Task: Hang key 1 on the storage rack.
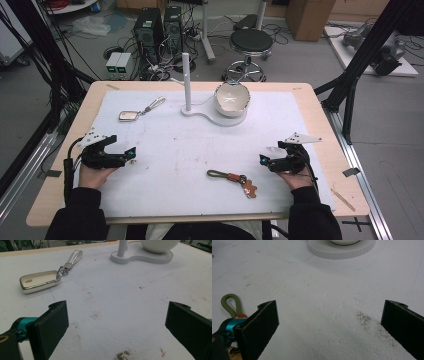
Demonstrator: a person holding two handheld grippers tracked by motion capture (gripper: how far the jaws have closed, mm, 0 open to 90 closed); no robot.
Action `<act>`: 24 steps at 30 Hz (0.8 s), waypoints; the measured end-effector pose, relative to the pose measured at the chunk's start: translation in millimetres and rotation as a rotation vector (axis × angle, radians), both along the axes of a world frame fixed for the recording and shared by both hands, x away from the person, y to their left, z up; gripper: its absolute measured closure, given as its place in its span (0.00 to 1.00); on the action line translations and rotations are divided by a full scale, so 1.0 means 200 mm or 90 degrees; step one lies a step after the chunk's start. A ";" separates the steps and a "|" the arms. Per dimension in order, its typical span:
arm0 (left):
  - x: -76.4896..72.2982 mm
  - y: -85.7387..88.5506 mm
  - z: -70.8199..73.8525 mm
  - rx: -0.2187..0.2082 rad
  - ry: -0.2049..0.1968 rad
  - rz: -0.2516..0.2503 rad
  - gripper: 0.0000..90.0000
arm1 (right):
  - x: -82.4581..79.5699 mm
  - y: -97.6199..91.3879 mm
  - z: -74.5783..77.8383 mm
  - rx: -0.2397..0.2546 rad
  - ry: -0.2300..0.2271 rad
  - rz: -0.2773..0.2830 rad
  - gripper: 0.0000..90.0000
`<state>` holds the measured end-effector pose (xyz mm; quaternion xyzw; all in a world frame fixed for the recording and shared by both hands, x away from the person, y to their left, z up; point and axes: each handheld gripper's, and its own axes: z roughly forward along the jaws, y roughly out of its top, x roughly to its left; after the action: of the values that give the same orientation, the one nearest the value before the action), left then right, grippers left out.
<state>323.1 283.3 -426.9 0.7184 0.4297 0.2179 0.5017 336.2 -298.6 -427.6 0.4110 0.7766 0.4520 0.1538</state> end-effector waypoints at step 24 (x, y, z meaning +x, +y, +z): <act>0.00 0.00 0.00 -0.001 0.009 -0.004 0.06 | -0.01 0.10 0.02 -0.002 -0.001 0.038 0.00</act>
<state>323.8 282.6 -427.8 0.7206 0.4313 0.2113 0.5001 335.1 -279.2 -424.0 0.3869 0.7893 0.4553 0.1416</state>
